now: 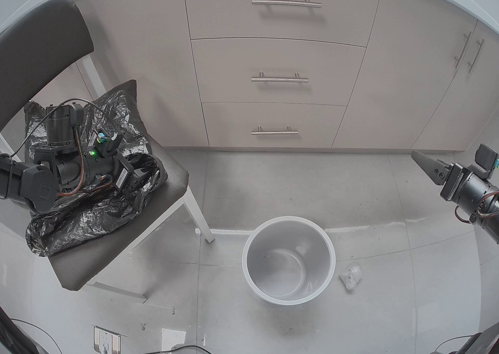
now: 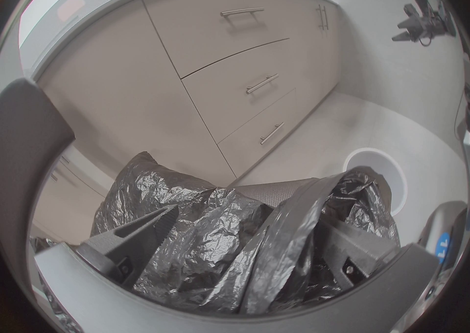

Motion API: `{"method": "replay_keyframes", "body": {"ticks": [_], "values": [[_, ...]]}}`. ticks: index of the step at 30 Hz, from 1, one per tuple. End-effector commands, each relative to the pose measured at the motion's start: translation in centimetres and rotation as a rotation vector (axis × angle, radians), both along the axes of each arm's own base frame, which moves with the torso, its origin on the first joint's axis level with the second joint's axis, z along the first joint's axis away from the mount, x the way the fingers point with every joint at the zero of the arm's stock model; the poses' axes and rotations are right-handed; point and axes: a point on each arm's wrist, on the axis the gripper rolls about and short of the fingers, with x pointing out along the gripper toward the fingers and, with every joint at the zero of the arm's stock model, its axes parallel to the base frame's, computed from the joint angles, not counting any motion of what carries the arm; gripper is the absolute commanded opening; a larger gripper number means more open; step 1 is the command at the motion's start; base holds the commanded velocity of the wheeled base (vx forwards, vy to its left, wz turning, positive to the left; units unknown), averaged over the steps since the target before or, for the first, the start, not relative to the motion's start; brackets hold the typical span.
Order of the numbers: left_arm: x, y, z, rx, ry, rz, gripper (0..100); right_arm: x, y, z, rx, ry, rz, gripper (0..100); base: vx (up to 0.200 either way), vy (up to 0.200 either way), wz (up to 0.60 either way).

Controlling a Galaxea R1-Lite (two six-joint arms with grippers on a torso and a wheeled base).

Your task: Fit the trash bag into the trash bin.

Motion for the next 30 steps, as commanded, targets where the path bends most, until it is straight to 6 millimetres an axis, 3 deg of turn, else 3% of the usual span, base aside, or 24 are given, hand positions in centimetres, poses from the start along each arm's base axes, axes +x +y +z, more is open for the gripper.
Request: {"method": "replay_keyframes", "body": {"ticks": [1, 12, 30], "values": [[0.0, -0.2, -0.2, 0.056, -0.010, -0.004, 100, 0.0, 0.0, 0.1, 0.001, -0.003, 0.001, 100, 0.000, 0.000, 0.00], [0.5, 0.0, -0.3, 0.271, -0.067, -0.006, 100, 0.0, 0.0, 0.1, 0.001, -0.004, -0.001, 100, 0.000, 0.000, 0.00], [0.9, -1.4, 1.5, 0.280, -0.132, -0.015, 100, -0.1, -0.1, 0.2, 0.002, -0.007, -0.004, 100, 0.000, 0.000, 0.00]]}}
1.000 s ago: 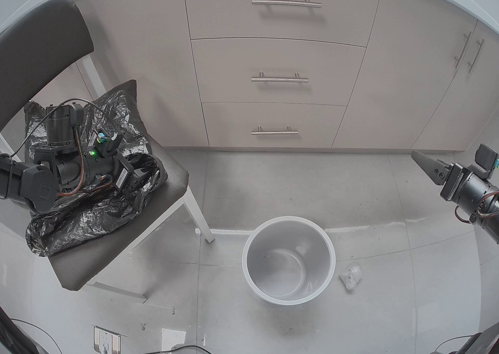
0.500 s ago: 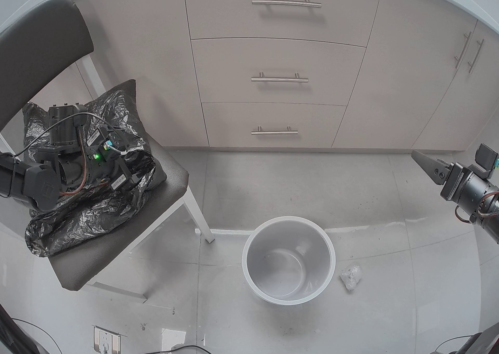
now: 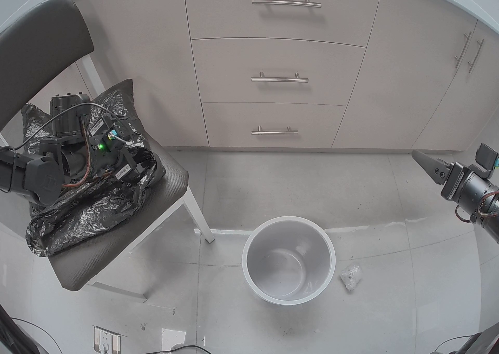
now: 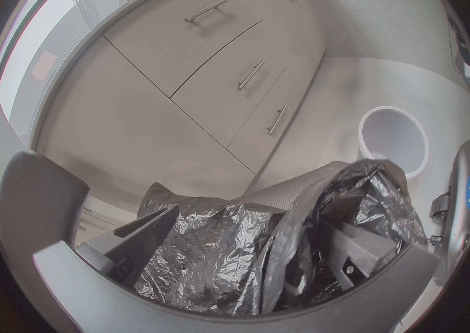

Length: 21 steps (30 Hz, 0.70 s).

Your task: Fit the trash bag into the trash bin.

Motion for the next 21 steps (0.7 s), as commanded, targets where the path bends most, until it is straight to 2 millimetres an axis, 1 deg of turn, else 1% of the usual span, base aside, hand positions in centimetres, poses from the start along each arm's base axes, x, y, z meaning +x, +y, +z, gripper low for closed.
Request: {"method": "replay_keyframes", "body": {"ticks": [1, 8, 13, 14, 21], "values": [[0.1, -0.6, 0.4, -0.002, -0.015, -0.015, 100, -0.1, 0.0, 0.1, 0.001, -0.004, 0.000, 100, 0.000, 0.000, 0.00], [0.3, -1.9, 0.5, 0.008, -0.021, -0.017, 100, -0.1, 0.0, 0.1, 0.001, -0.004, -0.001, 100, 0.000, 0.000, 0.00], [0.5, -2.0, 0.4, 0.010, -0.019, -0.017, 100, 0.0, 0.0, 0.1, 0.001, -0.003, -0.001, 100, 0.000, 0.000, 0.00], [0.5, -2.0, 0.4, 0.010, -0.019, -0.017, 0, 0.0, 0.0, 0.1, 0.001, -0.003, -0.001, 100, 0.000, 0.000, 0.00], [0.4, -2.3, 0.5, 0.002, -0.020, -0.026, 0, 0.0, 0.0, 0.0, 0.000, -0.001, 0.000, 100, 0.000, 0.000, 0.00]]}}
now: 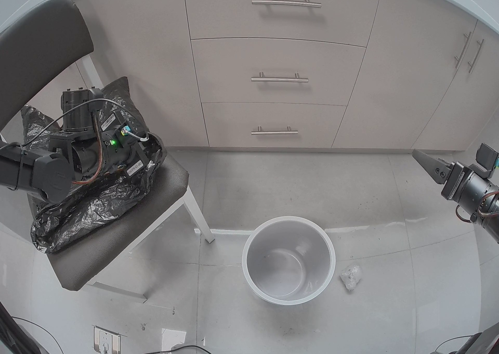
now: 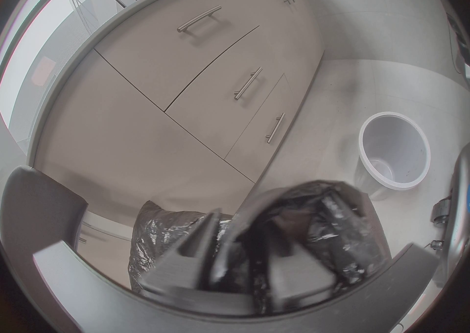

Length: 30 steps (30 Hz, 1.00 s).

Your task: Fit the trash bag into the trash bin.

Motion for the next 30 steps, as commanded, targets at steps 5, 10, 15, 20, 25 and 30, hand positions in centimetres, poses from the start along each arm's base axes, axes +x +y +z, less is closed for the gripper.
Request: {"method": "replay_keyframes", "body": {"ticks": [5, 10, 15, 20, 25, 30], "values": [[-0.2, -0.2, 0.3, -0.054, 0.006, 0.003, 0, 0.0, 0.0, -0.1, 0.000, 0.002, 0.001, 100, 0.000, 0.000, 0.00], [-2.1, -2.8, 3.9, -0.512, 0.035, 0.011, 0, 0.0, 0.0, -0.2, -0.003, 0.006, 0.002, 100, 0.000, 0.000, 0.00], [-7.3, -6.0, 9.4, -0.986, 0.057, -0.001, 0, 0.5, 0.1, -0.7, -0.012, 0.031, -0.001, 100, 0.000, 0.000, 0.00], [-10.3, -10.7, 10.8, -1.165, 0.123, 0.102, 0, 1.0, 0.3, -1.6, -0.025, 0.073, 0.003, 100, 0.000, 0.000, 0.00], [-11.9, -14.8, 11.5, -1.343, 0.344, 0.102, 0, 1.0, 0.4, -1.8, -0.028, 0.080, 0.010, 100, 0.000, 0.000, 0.00], [-12.9, -18.0, 11.8, -1.394, 0.573, 0.207, 0, 1.2, 0.6, -2.4, -0.045, 0.103, 0.019, 100, 0.000, 0.000, 0.00]]}}
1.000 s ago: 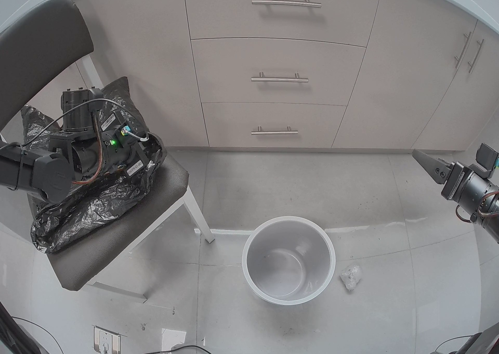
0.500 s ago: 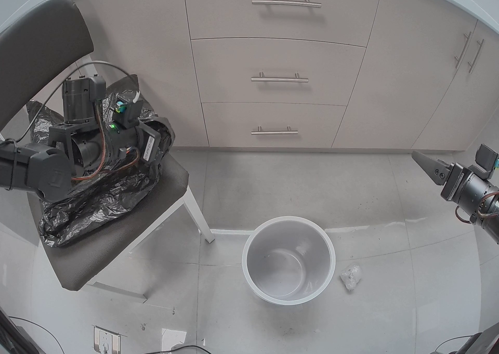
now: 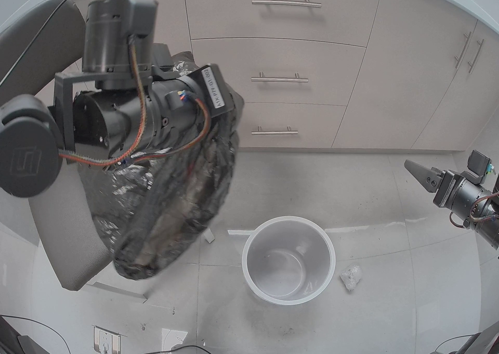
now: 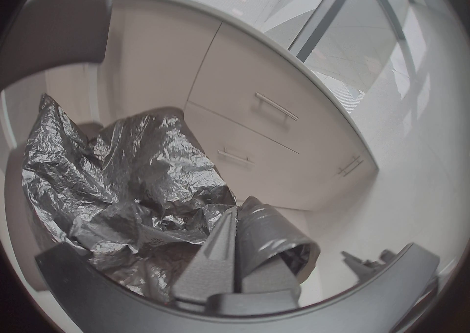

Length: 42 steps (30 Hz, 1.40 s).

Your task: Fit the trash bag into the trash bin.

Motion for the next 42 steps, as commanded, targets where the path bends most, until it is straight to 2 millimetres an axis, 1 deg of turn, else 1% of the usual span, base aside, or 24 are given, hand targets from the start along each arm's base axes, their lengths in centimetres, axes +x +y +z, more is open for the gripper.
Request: {"method": "replay_keyframes", "body": {"ticks": [1, 5, 7, 9, 10, 11, 12, 13, 15, 17, 22, 25, 27, 30, 31, 32, 33, 34, 35, 37, 38, 39, 41, 42], "values": [[-3.2, -6.7, 2.2, -0.130, 0.222, -0.077, 0, 0.7, 0.5, -1.5, -0.041, 0.062, 0.018, 100, 0.000, 0.000, 0.00], [-3.1, -10.2, 1.0, -0.090, 0.303, -0.101, 0, 0.7, 1.1, -2.6, -0.079, 0.100, 0.050, 100, 0.000, 0.000, 0.00], [-2.9, -11.2, 1.0, -0.095, 0.294, -0.115, 0, 0.5, 1.7, -3.1, -0.093, 0.115, 0.085, 100, 0.000, 0.000, 0.00], [-2.7, -11.9, 1.3, -0.110, 0.279, -0.124, 0, 0.4, 2.4, -3.6, -0.101, 0.136, 0.115, 100, 0.000, 0.000, 0.00], [-2.7, -11.9, 1.5, -0.113, 0.277, -0.126, 0, 0.4, 2.4, -3.7, -0.101, 0.139, 0.118, 100, 0.000, 0.000, 0.00], [-2.7, -12.3, 1.8, -0.127, 0.265, -0.134, 0, 0.3, 3.0, -4.2, -0.108, 0.159, 0.144, 100, 0.000, 0.000, 0.00], [-2.6, -12.6, 1.5, -0.118, 0.271, -0.136, 0, 0.3, 3.4, -4.5, -0.108, 0.167, 0.162, 100, 0.000, 0.000, 0.00], [-2.7, -12.7, 1.5, -0.118, 0.272, -0.137, 0, 0.3, 3.5, -4.5, -0.108, 0.167, 0.163, 100, 0.000, 0.000, 0.00], [-2.8, -13.0, 0.9, -0.094, 0.287, -0.140, 0, 0.4, 4.5, -5.5, -0.113, 0.181, 0.201, 100, 0.000, 0.000, 0.00], [-2.8, -13.1, 0.6, -0.077, 0.297, -0.141, 0, 0.3, 5.0, -6.2, -0.116, 0.182, 0.222, 100, 0.000, 0.000, 0.00], [-1.4, -14.6, -2.9, 0.027, 0.350, -0.122, 0, -0.2, 5.9, -7.7, -0.142, 0.202, 0.274, 100, 0.000, 0.000, 0.00], [-0.7, -15.1, -5.2, 0.113, 0.410, -0.101, 0, -0.4, 6.4, -8.3, -0.156, 0.227, 0.301, 100, 0.000, 0.000, 0.00], [-0.4, -15.5, -7.0, 0.174, 0.450, -0.091, 0, -0.5, 6.6, -8.5, -0.161, 0.238, 0.312, 100, 0.000, 0.000, 0.00], [0.2, -16.0, -10.1, 0.298, 0.512, -0.079, 0, -0.8, 6.5, -8.8, -0.194, 0.239, 0.325, 100, 0.000, 0.000, 0.00], [0.3, -16.2, -11.5, 0.355, 0.543, -0.076, 0, -1.0, 6.4, -9.0, -0.219, 0.235, 0.334, 100, 0.000, 0.000, 0.00], [0.3, -16.2, -11.5, 0.355, 0.543, -0.076, 0, -1.0, 6.4, -9.0, -0.219, 0.235, 0.334, 100, 0.000, 0.000, 0.00], [0.4, -16.3, -12.7, 0.402, 0.575, -0.070, 0, -1.1, 6.3, -9.1, -0.244, 0.232, 0.349, 100, 0.000, 0.000, 0.00], [0.2, -16.3, -14.3, 0.478, 0.627, -0.062, 0, -1.3, 6.3, -9.3, -0.273, 0.227, 0.372, 100, 0.000, 0.000, 0.00], [-0.1, -16.4, -15.2, 0.519, 0.659, -0.055, 0, -1.3, 6.3, -9.3, -0.282, 0.223, 0.381, 100, 0.000, 0.000, 0.00], [-0.6, -16.2, -16.2, 0.581, 0.711, -0.043, 0, -1.3, 6.3, -9.3, -0.282, 0.221, 0.384, 100, 0.000, 0.000, 0.00], [-1.0, -16.3, -16.3, 0.587, 0.724, -0.038, 0, -1.3, 6.3, -9.3, -0.282, 0.221, 0.384, 100, 0.000, 0.000, 0.00], [-1.3, -16.1, -16.0, 0.574, 0.734, -0.025, 0, -1.3, 6.3, -9.3, -0.280, 0.221, 0.382, 100, 0.000, 0.000, 0.00], [-1.7, -15.8, -14.9, 0.539, 0.736, -0.012, 0, -1.3, 6.3, -9.3, -0.279, 0.220, 0.381, 100, 0.000, 0.000, 0.00], [-2.2, -15.5, -13.5, 0.511, 0.725, -0.015, 0, -1.3, 6.2, -9.2, -0.278, 0.219, 0.380, 100, 0.000, 0.000, 0.00]]}}
